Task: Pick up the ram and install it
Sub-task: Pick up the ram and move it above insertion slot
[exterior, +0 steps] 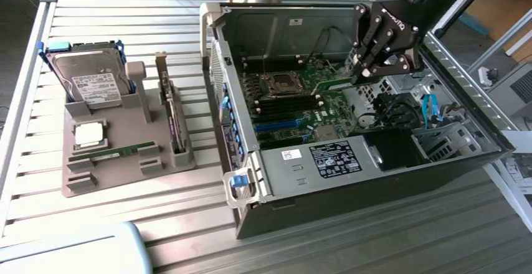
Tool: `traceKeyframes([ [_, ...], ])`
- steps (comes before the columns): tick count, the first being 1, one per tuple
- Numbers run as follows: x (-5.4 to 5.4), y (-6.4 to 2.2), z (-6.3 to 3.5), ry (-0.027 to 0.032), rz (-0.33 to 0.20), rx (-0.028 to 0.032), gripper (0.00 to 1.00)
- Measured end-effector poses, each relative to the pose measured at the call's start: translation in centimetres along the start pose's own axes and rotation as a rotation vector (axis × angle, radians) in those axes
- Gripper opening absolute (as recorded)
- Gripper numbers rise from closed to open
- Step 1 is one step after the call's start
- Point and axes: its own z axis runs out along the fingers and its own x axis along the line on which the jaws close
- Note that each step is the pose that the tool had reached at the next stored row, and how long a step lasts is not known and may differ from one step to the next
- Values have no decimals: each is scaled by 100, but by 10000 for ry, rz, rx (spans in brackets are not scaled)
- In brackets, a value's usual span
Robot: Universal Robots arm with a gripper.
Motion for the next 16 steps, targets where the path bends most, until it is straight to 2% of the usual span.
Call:
traceKeyframes([
  [1,-4,-57,-1,-1,0,0,13],
  [3,-16,-113,-2,0,0,0,13],
  [16,-163,-271,-2,-1,0,0,13],
])
